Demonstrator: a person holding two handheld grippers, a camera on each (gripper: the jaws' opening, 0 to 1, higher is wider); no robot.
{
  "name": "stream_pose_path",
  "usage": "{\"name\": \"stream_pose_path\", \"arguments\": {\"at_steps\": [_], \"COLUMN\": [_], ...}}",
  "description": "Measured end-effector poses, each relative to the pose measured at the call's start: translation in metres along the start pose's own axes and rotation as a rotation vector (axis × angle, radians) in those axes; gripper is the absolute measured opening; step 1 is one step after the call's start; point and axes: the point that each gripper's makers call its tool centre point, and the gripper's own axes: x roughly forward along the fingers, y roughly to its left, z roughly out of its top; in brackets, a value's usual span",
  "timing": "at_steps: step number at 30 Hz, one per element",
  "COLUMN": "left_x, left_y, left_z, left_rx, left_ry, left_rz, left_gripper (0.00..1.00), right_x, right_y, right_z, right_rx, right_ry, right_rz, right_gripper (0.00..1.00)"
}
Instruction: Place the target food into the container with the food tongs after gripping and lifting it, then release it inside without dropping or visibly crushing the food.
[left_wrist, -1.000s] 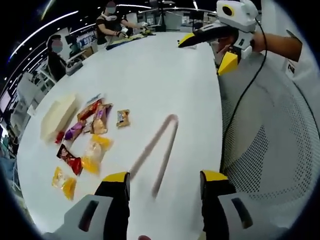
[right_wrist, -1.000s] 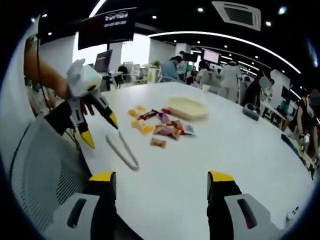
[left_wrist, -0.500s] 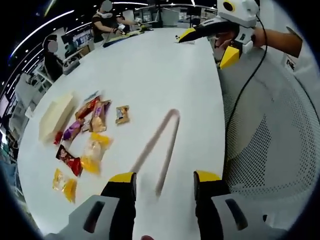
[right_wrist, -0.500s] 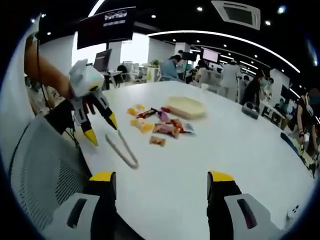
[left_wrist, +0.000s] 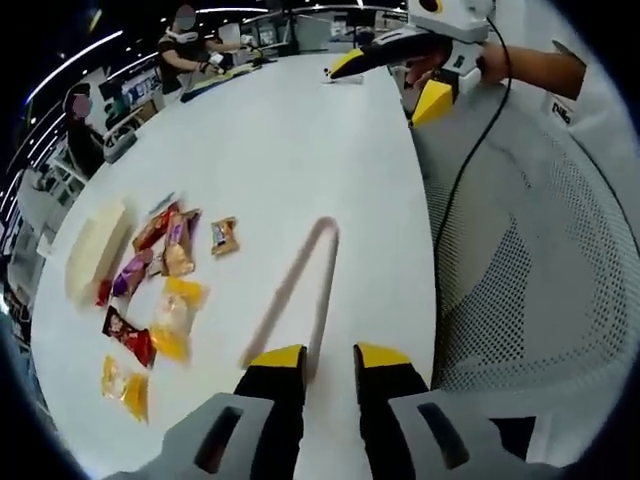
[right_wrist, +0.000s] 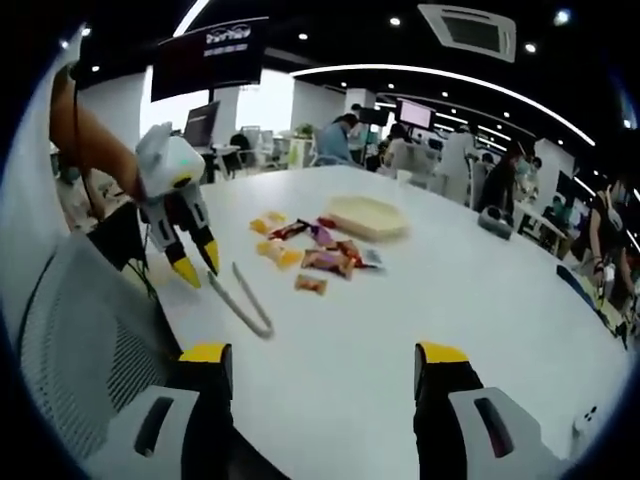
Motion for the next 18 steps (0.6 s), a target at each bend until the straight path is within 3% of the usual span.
{"name": "stream_pose_path", "arguments": {"at_steps": [18], "left_x": [0.007], "left_y": [0.011], "left_z": [-0.011], "left_rx": [0.014], "left_ry": [0.052], "left_rz": [0.0], "left_gripper": [0.11], "right_x": [-0.001], "right_y": [0.001], "right_z": [0.002], "right_rx": [-0.01], "right_ry": [-0.001], "right_rz": [-0.011], "right_gripper": [0.74]}}
